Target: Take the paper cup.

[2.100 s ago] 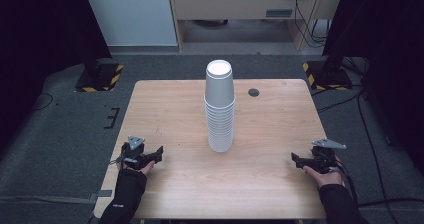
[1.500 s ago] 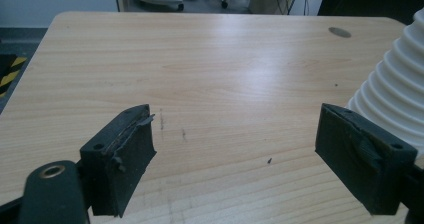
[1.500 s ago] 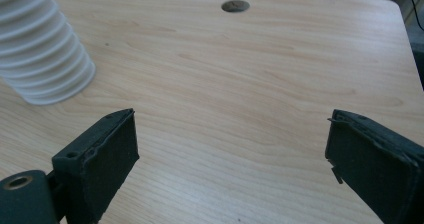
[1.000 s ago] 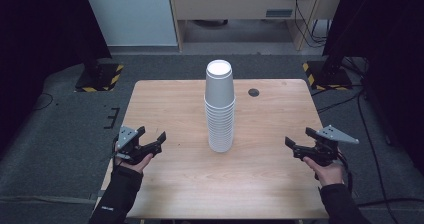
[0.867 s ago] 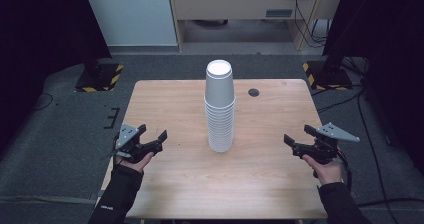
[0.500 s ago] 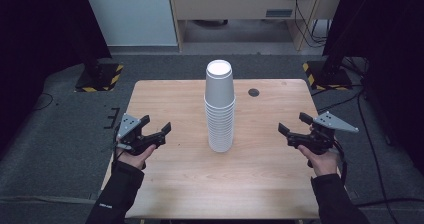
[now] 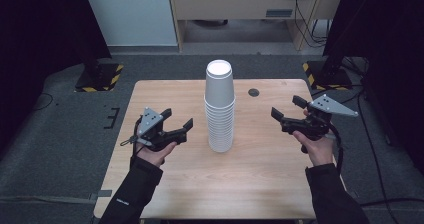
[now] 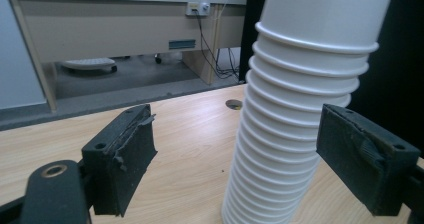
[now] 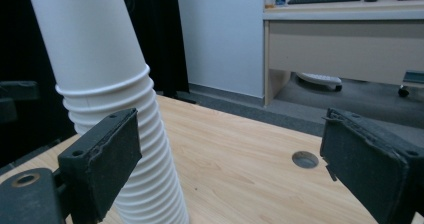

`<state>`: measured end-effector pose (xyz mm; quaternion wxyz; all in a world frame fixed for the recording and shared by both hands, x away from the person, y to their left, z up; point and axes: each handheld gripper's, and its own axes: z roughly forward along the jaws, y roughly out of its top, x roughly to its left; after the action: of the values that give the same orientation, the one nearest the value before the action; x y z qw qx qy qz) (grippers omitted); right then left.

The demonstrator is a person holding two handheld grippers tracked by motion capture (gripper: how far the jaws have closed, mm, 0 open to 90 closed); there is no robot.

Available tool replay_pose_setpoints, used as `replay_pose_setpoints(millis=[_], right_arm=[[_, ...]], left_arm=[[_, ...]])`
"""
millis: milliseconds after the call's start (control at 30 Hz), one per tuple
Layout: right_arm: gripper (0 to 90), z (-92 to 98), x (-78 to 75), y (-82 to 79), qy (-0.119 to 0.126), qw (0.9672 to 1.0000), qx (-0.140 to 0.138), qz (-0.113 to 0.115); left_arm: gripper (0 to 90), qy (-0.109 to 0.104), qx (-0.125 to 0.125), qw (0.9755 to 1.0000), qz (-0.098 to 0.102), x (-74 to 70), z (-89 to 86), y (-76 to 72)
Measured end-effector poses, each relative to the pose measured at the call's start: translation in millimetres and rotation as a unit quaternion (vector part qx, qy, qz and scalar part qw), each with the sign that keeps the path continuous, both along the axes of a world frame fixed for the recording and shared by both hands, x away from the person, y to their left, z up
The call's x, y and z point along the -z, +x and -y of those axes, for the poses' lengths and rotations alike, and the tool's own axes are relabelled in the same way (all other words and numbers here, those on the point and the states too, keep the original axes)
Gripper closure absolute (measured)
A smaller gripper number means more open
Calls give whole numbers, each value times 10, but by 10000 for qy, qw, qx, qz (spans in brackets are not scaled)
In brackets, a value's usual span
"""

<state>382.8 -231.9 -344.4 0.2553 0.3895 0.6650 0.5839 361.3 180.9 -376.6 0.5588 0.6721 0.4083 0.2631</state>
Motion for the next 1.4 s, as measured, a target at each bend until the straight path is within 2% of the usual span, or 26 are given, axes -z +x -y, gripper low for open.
replay_pose_setpoints(millis=[367,667,833,1300,1400], right_arm=[[93,-259,-193,59,151,9991,-358,190],[90,-555,-333,160,169,9974,-648,260],[90,-670,-354,218,211,9967,-745,258],[79,-972,-357,368,241,9940,-1034,250],[78,-1005,-353,392,252,9936,-1080,225]], left_arm=[[149,-17,309,9995,52,-37,261,56],[146,-6,443,9990,66,-15,456,196],[142,-1,502,9987,99,-18,505,248],[109,26,741,9972,-40,3,634,415],[108,-2,813,9967,-15,14,650,436]])
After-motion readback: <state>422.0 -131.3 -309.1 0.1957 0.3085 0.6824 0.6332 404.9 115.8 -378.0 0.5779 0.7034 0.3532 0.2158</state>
